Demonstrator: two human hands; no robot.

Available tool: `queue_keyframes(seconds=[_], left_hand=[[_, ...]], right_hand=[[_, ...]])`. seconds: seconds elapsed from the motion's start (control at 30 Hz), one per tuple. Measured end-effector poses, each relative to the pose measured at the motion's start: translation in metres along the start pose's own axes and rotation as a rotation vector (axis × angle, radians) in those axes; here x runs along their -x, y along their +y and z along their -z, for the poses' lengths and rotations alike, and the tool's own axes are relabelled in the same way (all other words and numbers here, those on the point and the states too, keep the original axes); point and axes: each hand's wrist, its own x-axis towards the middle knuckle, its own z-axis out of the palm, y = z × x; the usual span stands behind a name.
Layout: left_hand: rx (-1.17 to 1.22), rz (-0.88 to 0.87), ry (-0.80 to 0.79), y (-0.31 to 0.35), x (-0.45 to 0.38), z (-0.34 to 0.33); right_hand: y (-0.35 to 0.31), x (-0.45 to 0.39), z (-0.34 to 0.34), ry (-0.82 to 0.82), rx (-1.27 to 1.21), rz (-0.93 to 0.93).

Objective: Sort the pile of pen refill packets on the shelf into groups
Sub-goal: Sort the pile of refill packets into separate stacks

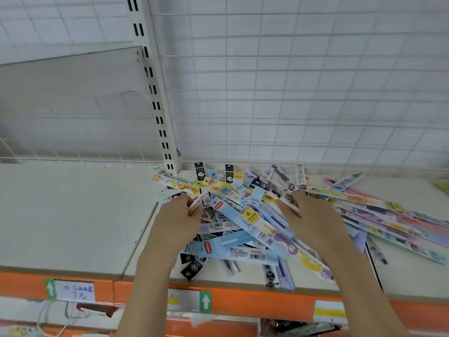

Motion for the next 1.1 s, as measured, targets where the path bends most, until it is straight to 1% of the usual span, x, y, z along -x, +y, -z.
queue_keyframes(seconds=[0.13, 0.27, 0.37, 0.43, 0.5, 0.57, 0.67, 0.8, 0.9, 1.03, 1.1], left_hand=[[-0.072, -0.027, -0.003, 0.014, 0.004, -0.008], [-0.047, -0.027, -0.002, 0.034, 0.014, -0.019], [-0.066, -0.018, 0.015, 0.044, 0.024, -0.026], [-0.062, -0.004, 0.025, 0.049, 0.032, -0.028], [-0.042, 0.016, 0.031, 0.051, 0.042, -0.030], [-0.012, 0.045, 0.052, 0.052, 0.052, -0.030], [-0.019, 0.086, 0.092, 0.051, 0.065, -0.031], [-0.038, 0.107, 0.141, 0.050, 0.081, -0.034], [-0.025, 0.112, 0.183, 0.049, 0.092, -0.038], [-0.017, 0.121, 0.209, 0.048, 0.100, -0.043], [-0.015, 0.129, 0.222, 0.051, 0.102, -0.043]], right_hand=[[0.015, 0.009, 0.004, -0.037, -0.031, 0.004], [0.028, 0.017, 0.007, -0.122, -0.066, 0.069], [0.026, 0.028, 0.014, -0.264, -0.162, 0.109], [0.025, 0.034, 0.015, -0.385, -0.079, 0.143], [0.028, 0.036, 0.011, -0.446, -0.070, 0.148], [0.034, 0.033, 0.008, -0.428, -0.091, 0.146], [0.042, 0.030, 0.010, -0.334, -0.071, 0.172], [0.052, 0.029, 0.015, -0.256, -0.101, 0.166], [0.059, 0.030, 0.026, -0.174, -0.202, 0.127], [0.072, 0.035, 0.040, -0.109, -0.375, 0.041], [0.078, 0.038, 0.043, -0.090, -0.423, 0.024]])
